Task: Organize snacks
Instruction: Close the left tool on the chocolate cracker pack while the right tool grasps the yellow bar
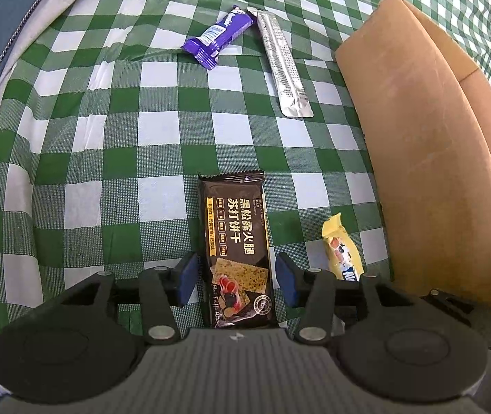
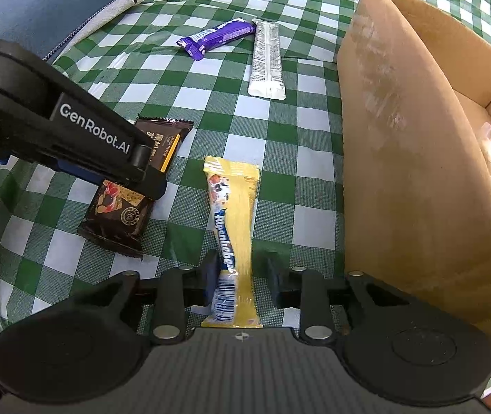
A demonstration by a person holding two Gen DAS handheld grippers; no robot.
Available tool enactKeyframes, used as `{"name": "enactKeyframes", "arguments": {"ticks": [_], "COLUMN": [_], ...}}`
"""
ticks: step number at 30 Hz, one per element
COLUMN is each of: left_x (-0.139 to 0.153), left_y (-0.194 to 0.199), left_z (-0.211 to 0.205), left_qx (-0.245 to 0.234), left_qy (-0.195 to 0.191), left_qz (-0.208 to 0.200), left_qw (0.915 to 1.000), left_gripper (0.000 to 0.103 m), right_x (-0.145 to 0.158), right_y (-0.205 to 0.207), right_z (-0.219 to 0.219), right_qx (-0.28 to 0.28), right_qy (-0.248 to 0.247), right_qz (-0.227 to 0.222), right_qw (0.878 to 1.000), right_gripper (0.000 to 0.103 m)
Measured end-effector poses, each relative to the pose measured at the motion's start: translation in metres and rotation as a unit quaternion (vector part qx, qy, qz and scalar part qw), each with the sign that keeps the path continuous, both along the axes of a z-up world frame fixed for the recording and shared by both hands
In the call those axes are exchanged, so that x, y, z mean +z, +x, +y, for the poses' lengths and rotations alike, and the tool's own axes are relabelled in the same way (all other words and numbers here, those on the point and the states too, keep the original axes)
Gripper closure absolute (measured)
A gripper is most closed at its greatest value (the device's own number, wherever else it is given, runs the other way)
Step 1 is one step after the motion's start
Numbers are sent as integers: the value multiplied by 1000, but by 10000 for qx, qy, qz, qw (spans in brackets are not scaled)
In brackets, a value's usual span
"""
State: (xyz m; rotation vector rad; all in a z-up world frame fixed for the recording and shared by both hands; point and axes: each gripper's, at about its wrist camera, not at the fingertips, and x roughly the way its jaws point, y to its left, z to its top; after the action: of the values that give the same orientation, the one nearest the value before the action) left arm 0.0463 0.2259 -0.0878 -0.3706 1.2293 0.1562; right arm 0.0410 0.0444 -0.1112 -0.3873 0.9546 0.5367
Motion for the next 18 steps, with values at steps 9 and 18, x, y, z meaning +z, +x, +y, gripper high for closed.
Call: {"name": "enactKeyframes", "arguments": {"ticks": [9, 18], "left_x": [-2, -3], "left_y": [2, 2], "left_z": [-1, -1], "left_qx": [-73, -158], "left_qy": [64, 133], "left_qz": [-5, 9], "left_qw": [10000, 9998], "left_gripper": [49, 49], "right_x": [4, 1], "right_y": [0, 3], "right_z": [0, 2], "right_qx": [-76, -65], "right_qy": [67, -5], "right_qz": [-17, 64], "right_qw": [9999, 10000], "right_gripper": [86, 85]}}
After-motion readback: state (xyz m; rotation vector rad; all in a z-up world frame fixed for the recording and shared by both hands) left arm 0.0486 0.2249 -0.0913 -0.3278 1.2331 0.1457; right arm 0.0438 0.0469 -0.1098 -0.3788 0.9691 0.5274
